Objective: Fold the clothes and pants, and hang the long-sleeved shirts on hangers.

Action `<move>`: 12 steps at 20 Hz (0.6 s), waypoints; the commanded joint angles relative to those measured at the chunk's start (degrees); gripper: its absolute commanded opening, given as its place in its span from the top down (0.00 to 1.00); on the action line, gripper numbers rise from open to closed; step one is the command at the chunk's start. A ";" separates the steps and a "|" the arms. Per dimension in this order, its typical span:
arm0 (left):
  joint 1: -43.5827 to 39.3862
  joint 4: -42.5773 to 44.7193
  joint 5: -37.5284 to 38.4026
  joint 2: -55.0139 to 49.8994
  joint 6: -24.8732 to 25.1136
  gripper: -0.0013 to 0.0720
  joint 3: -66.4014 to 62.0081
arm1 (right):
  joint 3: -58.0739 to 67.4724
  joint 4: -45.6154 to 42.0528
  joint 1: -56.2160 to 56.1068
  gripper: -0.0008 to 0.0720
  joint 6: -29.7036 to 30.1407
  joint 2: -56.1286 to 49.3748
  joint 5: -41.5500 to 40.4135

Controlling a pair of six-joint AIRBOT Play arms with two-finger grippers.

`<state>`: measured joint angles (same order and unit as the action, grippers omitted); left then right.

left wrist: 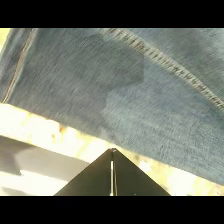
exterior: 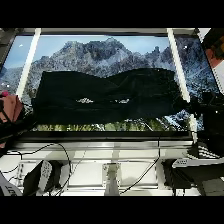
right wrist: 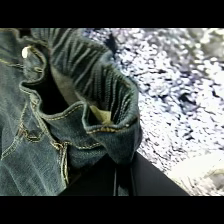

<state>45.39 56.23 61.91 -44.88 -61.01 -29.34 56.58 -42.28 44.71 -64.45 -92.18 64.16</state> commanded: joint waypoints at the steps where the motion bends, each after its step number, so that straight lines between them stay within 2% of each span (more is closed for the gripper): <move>1: 10.34 -3.08 3.30 0.00 0.37 0.97 1.51 | -0.02 0.13 -0.11 0.95 1.03 0.09 0.70; 3: 15.72 -3.80 2.62 -0.02 -6.45 0.97 1.51 | -0.02 0.13 -0.11 0.95 1.16 0.09 1.16; 4: 16.57 -4.17 2.62 0.00 -9.38 0.93 1.53 | -0.02 0.13 -0.11 0.95 1.18 0.09 1.20; 5: 16.59 -4.20 2.64 -0.02 -9.68 0.65 1.53 | -0.02 0.28 -0.11 0.95 1.16 0.09 1.20; 6: 16.59 -4.33 2.62 0.00 -9.73 0.31 1.53 | -0.02 0.59 -0.11 0.95 1.14 0.09 1.27; 7: 16.61 -3.96 2.40 -0.02 -9.75 0.26 1.53 | -0.02 1.31 -0.11 0.95 1.14 0.09 1.44; 8: 16.61 -3.78 1.57 -0.02 -9.86 0.26 1.60 | -0.02 2.34 -0.11 0.95 1.14 0.09 1.88; 10: 16.61 -3.80 -0.83 -0.02 -13.29 0.26 2.29 | -0.02 5.68 -0.11 0.95 1.14 0.09 3.08; 12: 16.59 -3.89 -3.28 -0.09 -13.42 0.26 3.56 | -0.02 9.44 -0.11 0.95 1.14 0.09 4.24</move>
<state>61.52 52.45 61.82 -44.88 -72.07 -26.92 56.58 -37.54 44.64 -63.35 -92.12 66.83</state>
